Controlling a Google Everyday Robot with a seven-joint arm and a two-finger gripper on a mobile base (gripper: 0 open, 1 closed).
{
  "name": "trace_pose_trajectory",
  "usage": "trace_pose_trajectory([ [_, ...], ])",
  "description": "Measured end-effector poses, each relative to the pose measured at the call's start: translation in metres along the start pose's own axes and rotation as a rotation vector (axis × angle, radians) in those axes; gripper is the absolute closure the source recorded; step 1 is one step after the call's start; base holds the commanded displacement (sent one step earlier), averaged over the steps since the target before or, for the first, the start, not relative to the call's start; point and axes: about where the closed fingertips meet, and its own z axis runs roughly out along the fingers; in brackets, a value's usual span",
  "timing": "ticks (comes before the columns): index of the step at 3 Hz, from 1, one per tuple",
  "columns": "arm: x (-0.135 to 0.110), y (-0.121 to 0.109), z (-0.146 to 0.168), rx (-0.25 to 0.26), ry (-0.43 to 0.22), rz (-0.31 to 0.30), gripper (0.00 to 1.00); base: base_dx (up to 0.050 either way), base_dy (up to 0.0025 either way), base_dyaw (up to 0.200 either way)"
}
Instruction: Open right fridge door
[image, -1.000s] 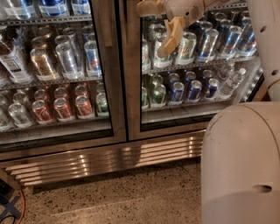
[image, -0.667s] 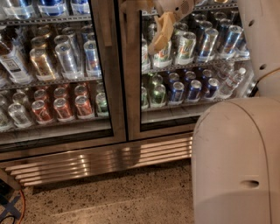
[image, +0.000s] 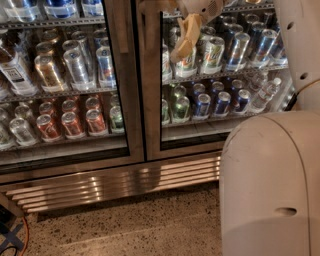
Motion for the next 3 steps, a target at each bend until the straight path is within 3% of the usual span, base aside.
trace_pose_trajectory([
  [2,0.0015,0.0008,0.0020,-0.002,0.001,0.005,0.00,0.000,0.00000,0.000],
  [3,0.0015,0.0008,0.0020,-0.002,0.001,0.005,0.18,0.000,0.00000,0.000],
])
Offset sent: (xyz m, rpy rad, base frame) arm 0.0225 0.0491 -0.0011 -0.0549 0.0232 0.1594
